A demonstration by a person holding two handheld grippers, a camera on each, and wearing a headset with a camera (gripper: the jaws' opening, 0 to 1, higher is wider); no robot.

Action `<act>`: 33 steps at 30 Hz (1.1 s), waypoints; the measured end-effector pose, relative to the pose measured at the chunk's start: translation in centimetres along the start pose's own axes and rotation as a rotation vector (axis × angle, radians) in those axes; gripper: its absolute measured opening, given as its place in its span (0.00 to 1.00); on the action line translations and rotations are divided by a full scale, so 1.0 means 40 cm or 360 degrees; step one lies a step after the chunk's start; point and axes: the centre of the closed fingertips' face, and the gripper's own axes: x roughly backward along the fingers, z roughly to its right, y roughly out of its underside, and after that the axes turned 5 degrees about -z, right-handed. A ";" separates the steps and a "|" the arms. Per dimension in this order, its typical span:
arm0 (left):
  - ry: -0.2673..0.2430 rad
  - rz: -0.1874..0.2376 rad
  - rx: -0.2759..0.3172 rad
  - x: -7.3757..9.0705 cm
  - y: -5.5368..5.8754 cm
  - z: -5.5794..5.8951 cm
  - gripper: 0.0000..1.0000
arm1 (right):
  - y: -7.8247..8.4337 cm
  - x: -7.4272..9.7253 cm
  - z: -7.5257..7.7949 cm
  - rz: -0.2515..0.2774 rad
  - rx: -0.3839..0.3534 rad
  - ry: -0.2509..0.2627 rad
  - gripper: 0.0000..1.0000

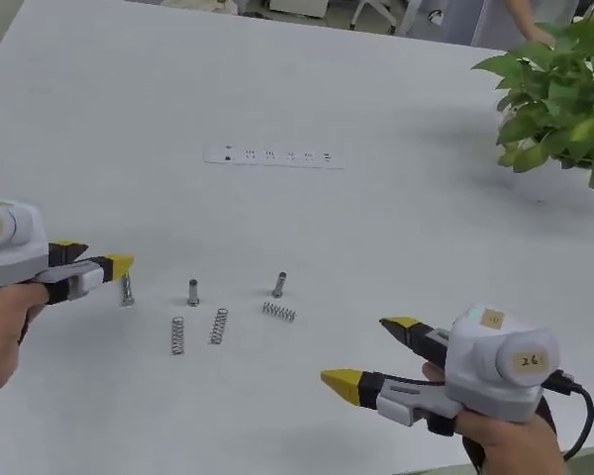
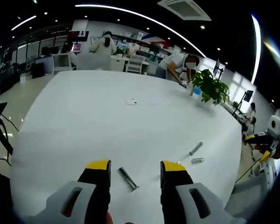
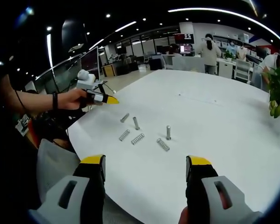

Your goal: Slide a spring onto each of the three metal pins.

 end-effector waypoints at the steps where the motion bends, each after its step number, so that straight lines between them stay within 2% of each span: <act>1: 0.0001 -0.0003 0.0007 -0.007 0.002 -0.003 0.35 | 0.002 -0.001 0.001 -0.0002 -0.0002 0.0000 0.69; 13: -0.0007 -0.0072 0.0073 -0.069 0.045 -0.001 0.30 | 0.019 -0.002 0.010 -0.0027 -0.0019 0.0009 0.68; 17: -0.0020 -0.0092 0.0110 -0.092 0.059 -0.016 0.27 | 0.019 0.000 0.012 -0.0029 -0.0023 0.0011 0.68; 29: -0.0075 -0.0124 0.0223 -0.123 0.081 -0.039 0.17 | 0.017 -0.003 0.010 -0.0035 -0.0021 0.0010 0.68; 33: -0.0106 -0.0154 0.0253 -0.139 0.093 -0.051 0.15 | 0.015 -0.005 0.010 -0.0038 -0.0020 0.0007 0.68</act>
